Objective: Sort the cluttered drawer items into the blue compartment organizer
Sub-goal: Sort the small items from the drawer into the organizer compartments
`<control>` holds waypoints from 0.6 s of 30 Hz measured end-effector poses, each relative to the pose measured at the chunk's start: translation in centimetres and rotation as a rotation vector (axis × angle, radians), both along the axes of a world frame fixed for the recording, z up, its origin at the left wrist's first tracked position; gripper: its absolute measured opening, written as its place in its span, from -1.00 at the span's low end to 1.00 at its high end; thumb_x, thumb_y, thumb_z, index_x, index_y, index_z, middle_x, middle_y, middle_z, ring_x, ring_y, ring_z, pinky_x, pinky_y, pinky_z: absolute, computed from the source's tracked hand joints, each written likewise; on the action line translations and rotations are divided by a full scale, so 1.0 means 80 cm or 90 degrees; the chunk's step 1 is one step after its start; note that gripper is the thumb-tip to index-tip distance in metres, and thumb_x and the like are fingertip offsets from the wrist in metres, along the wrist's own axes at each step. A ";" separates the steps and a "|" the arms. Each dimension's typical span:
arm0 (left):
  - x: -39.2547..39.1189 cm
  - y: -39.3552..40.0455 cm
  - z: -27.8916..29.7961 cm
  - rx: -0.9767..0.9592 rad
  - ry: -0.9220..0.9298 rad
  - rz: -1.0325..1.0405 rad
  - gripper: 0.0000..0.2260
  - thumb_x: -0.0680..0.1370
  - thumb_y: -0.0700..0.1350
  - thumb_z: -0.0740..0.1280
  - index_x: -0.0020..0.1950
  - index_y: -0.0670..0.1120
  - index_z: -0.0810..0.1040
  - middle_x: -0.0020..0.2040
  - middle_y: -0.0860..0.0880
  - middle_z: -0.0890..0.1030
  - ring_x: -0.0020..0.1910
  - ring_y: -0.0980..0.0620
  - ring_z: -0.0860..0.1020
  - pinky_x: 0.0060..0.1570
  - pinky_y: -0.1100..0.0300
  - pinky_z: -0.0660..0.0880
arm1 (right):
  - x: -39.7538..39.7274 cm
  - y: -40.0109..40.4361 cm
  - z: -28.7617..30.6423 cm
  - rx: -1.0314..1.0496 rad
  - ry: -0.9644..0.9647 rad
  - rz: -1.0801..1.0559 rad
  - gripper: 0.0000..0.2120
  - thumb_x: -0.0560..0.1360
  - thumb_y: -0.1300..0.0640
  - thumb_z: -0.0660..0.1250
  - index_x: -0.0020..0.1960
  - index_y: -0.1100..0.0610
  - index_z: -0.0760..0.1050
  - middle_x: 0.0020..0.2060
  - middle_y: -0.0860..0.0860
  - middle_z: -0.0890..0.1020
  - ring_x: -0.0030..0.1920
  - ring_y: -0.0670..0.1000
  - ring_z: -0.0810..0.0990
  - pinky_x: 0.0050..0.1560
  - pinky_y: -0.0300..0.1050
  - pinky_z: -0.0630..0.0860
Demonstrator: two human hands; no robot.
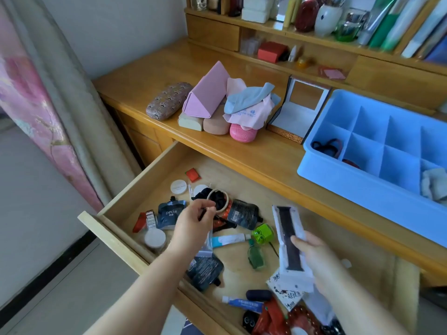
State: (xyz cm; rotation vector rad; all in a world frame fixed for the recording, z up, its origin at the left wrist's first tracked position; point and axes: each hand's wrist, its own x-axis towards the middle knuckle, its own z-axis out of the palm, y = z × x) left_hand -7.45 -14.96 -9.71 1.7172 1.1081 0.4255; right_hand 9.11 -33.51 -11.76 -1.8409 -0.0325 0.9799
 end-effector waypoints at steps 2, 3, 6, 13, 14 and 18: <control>0.012 0.013 -0.004 0.162 0.104 -0.131 -0.91 0.57 -0.12 0.29 0.04 0.00 0.55 -0.30 0.09 0.53 -0.47 0.24 0.43 -0.49 0.42 0.30 | 0.013 -0.021 -0.003 -0.101 -0.085 0.113 -0.86 0.57 0.16 0.26 0.08 0.14 0.54 -0.19 0.01 0.67 -0.20 0.01 0.63 -0.22 -0.10 0.49; 0.020 0.014 -0.010 0.218 0.166 -0.210 -0.89 0.56 -0.14 0.27 0.03 -0.03 0.56 -0.23 0.06 0.55 -0.38 0.20 0.48 -0.42 0.34 0.38 | 0.016 -0.029 -0.004 -0.152 -0.139 0.164 -0.86 0.57 0.14 0.27 0.09 0.13 0.53 -0.16 -0.03 0.66 -0.18 -0.01 0.63 -0.19 -0.09 0.52; 0.045 0.006 -0.027 0.401 0.417 -0.391 -0.83 0.55 -0.21 0.23 0.10 -0.10 0.54 0.03 -0.06 0.52 -0.12 -0.07 0.57 -0.23 0.09 0.52 | 0.012 -0.040 -0.001 -0.304 -0.458 0.257 -0.74 0.51 0.03 0.32 0.19 -0.03 0.44 0.02 -0.14 0.56 -0.06 -0.09 0.56 -0.06 -0.09 0.53; 0.050 0.004 -0.023 0.469 0.380 -0.404 -0.84 0.61 -0.21 0.17 0.10 -0.10 0.51 0.04 -0.06 0.47 -0.01 -0.04 0.51 -0.27 0.13 0.39 | -0.020 -0.027 0.030 -0.066 -0.509 0.275 -0.88 0.50 0.08 0.33 -0.06 -0.16 0.52 -0.17 -0.29 0.55 -0.12 -0.34 0.49 -0.23 -0.48 0.40; 0.048 -0.003 -0.010 0.347 0.237 -0.298 -0.83 0.62 -0.14 0.17 -0.04 -0.10 0.54 -0.07 -0.05 0.48 -0.12 0.00 0.51 -0.26 0.15 0.39 | -0.023 -0.023 0.036 -0.036 -0.466 0.263 -0.86 0.51 0.08 0.33 -0.10 -0.18 0.52 -0.17 -0.27 0.58 -0.11 -0.36 0.50 -0.21 -0.50 0.41; 0.043 -0.057 0.040 -0.159 -0.098 -0.181 -0.72 0.60 0.03 0.19 -0.19 0.01 0.62 -0.20 0.09 0.64 -0.17 0.24 0.57 -0.21 0.47 0.38 | -0.045 -0.002 0.069 0.117 -0.097 0.228 -0.83 0.55 -0.05 0.25 0.12 -0.16 0.50 0.06 -0.21 0.60 0.08 -0.23 0.57 0.11 -0.34 0.47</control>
